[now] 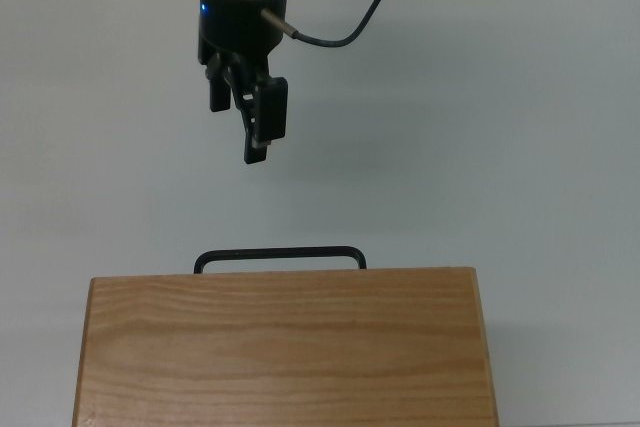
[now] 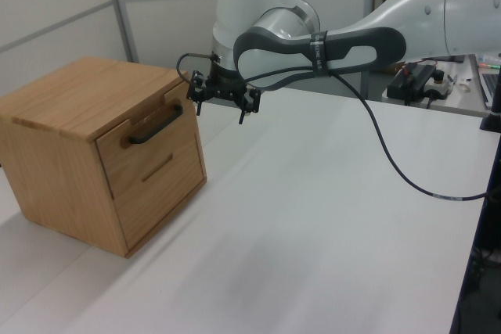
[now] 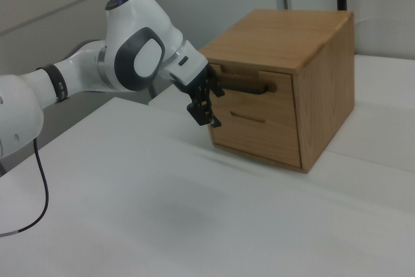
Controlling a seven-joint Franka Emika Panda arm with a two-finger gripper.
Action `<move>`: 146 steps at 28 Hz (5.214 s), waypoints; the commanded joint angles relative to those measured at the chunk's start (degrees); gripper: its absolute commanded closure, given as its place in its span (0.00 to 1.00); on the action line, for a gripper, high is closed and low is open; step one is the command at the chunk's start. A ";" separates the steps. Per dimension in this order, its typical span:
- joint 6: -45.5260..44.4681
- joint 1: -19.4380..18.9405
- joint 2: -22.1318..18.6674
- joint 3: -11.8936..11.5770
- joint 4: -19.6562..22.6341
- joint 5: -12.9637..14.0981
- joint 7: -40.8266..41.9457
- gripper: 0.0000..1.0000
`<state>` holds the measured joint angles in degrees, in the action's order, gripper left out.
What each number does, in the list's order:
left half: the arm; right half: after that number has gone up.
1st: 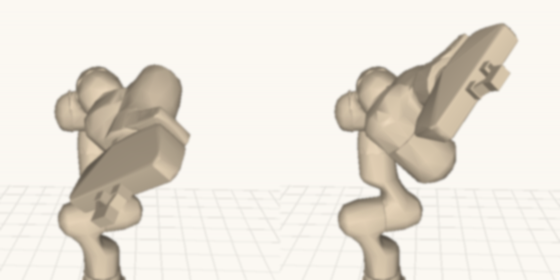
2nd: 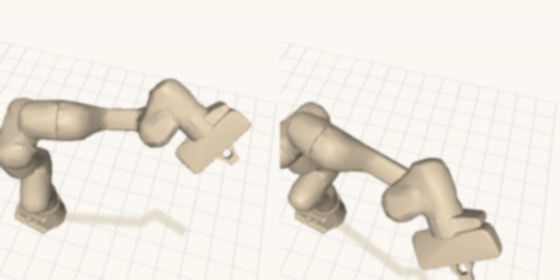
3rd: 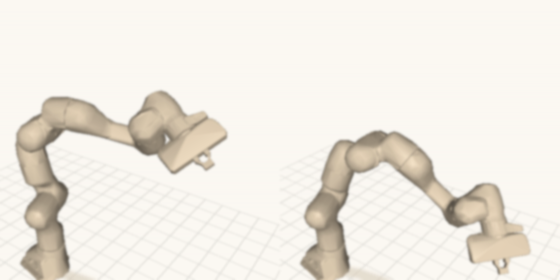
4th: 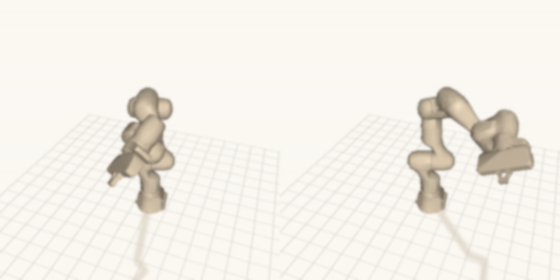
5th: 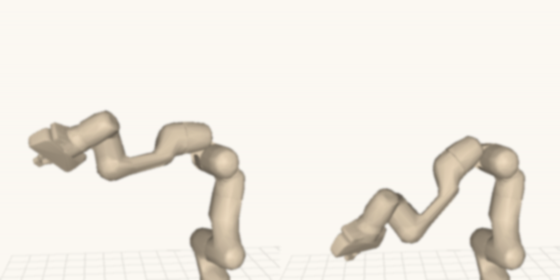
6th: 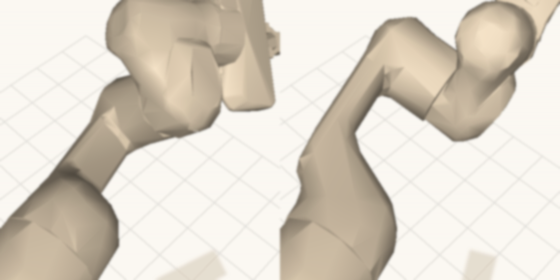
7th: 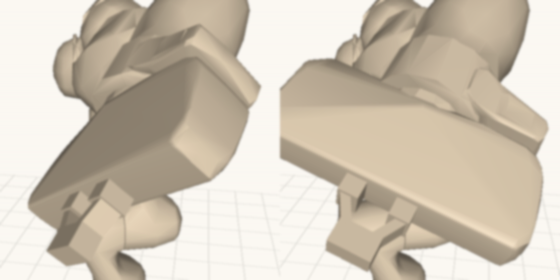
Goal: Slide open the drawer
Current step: 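Move the gripper to the black handle of the upper drawer, then close the gripper on the black drawer handle, then pull the handle outward, sliding the upper drawer out of the cabinet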
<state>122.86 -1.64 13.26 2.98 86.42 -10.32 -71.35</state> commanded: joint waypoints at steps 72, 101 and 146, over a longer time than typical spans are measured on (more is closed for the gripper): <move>12.41 0.32 2.48 4.05 1.38 -3.04 -17.95 1.00; 9.07 -0.12 -15.63 4.14 23.35 -2.60 -16.54 1.00; 1.60 -2.49 -23.36 1.86 27.23 3.82 -8.98 0.00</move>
<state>126.77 -3.73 -8.87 6.46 114.86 -8.14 -84.20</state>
